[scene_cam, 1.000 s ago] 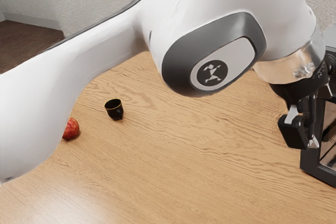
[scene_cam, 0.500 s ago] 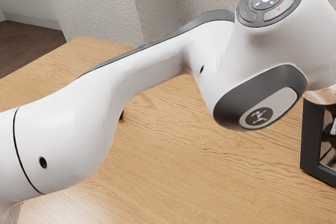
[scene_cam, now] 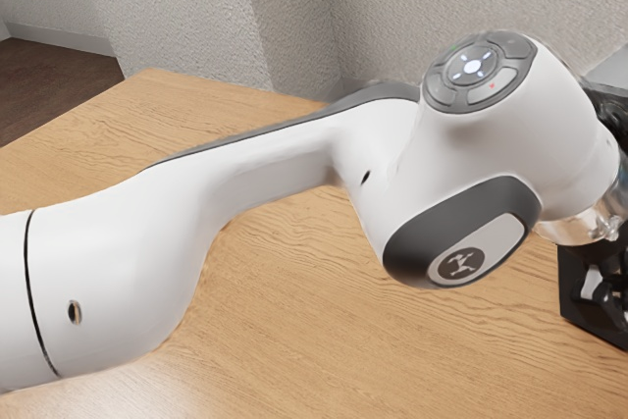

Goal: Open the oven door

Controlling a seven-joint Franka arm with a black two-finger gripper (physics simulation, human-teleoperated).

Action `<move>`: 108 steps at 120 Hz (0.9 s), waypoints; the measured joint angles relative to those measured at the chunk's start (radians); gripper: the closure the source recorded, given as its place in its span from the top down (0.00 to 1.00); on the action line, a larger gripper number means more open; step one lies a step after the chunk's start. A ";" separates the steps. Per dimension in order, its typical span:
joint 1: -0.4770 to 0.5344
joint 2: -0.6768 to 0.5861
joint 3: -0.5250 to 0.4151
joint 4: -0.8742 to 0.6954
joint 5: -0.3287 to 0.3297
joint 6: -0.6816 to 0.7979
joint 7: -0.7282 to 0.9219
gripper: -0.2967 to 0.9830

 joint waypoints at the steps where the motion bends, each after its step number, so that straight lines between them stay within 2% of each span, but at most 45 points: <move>1: -0.001 -0.008 0.002 -0.013 -0.003 0.002 0.000 0.76; 26: -0.023 -0.272 0.052 -0.355 -0.046 0.055 -0.016 0.76; 30: -0.016 -0.328 0.045 -0.418 -0.043 0.064 -0.029 0.75; 31: 0.011 -0.345 0.017 -0.434 -0.043 0.066 -0.033 0.75; 38: -0.022 -0.450 0.051 -0.530 -0.044 0.078 -0.056 0.76; 48: 0.050 -0.542 0.058 -0.586 -0.048 0.082 -0.078 0.76; 59: 0.086 -0.573 0.050 -0.590 -0.052 0.070 -0.087 0.76; 70: 0.215 -0.536 0.046 -0.284 -0.125 -0.172 -0.094 0.77; 78: 0.335 -0.531 0.062 -0.185 -0.192 -0.364 -0.112 0.77; 90: 0.384 -0.542 0.109 -0.223 -0.239 -0.539 -0.136 0.77; 108: 0.380 -0.570 0.119 -0.291 -0.265 -0.666 -0.165 0.77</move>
